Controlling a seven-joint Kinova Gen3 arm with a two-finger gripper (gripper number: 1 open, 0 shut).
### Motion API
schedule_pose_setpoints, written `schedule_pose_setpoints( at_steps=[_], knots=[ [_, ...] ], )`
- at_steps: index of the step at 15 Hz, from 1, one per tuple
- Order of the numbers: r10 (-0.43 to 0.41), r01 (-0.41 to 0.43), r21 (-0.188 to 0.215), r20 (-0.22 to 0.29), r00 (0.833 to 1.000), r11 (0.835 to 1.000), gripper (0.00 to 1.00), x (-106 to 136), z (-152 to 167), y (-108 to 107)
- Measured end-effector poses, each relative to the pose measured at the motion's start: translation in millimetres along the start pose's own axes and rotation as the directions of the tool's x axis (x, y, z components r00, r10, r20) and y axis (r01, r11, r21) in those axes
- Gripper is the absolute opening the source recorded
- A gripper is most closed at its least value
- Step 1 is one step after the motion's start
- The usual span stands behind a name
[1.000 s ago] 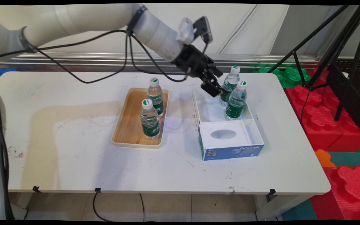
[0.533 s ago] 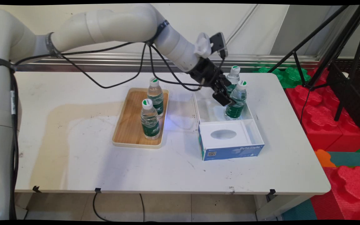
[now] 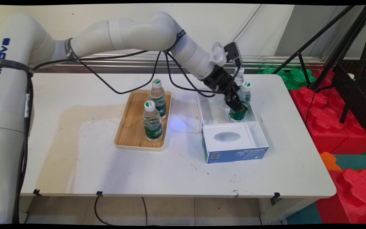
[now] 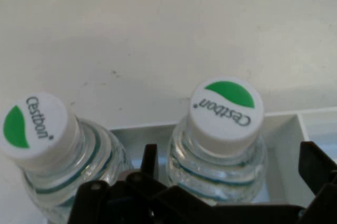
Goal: Pick up the green bottle from the white box, then place the picked object on the tray
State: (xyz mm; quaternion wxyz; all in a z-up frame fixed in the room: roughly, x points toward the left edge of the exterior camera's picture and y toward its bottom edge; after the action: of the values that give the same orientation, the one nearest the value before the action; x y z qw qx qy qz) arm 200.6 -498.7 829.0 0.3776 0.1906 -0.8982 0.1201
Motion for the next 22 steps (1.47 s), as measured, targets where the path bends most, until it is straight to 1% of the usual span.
schedule_pose_setpoints(
  at_steps=[4,5,9,15,19,22],
  knots=[
    [-0.007,0.007,-0.003,-0.001,1.000,1.000,1.00,1.4,12.5,-1.7],
    [-0.007,0.007,-0.004,-0.002,1.000,1.000,0.00,1.9,14.5,-2.0],
    [-0.011,0.011,-0.007,-0.010,1.000,1.000,0.00,3.9,19.0,-2.5],
    [-0.025,0.025,-0.007,-0.026,0.999,1.000,0.00,6.1,16.0,-3.5],
    [-0.031,0.031,-0.010,-0.049,0.998,0.999,0.00,9.9,4.9,-1.9],
    [-0.035,0.035,-0.009,-0.073,0.997,0.999,0.00,11.8,-13.9,1.5]
  ],
)
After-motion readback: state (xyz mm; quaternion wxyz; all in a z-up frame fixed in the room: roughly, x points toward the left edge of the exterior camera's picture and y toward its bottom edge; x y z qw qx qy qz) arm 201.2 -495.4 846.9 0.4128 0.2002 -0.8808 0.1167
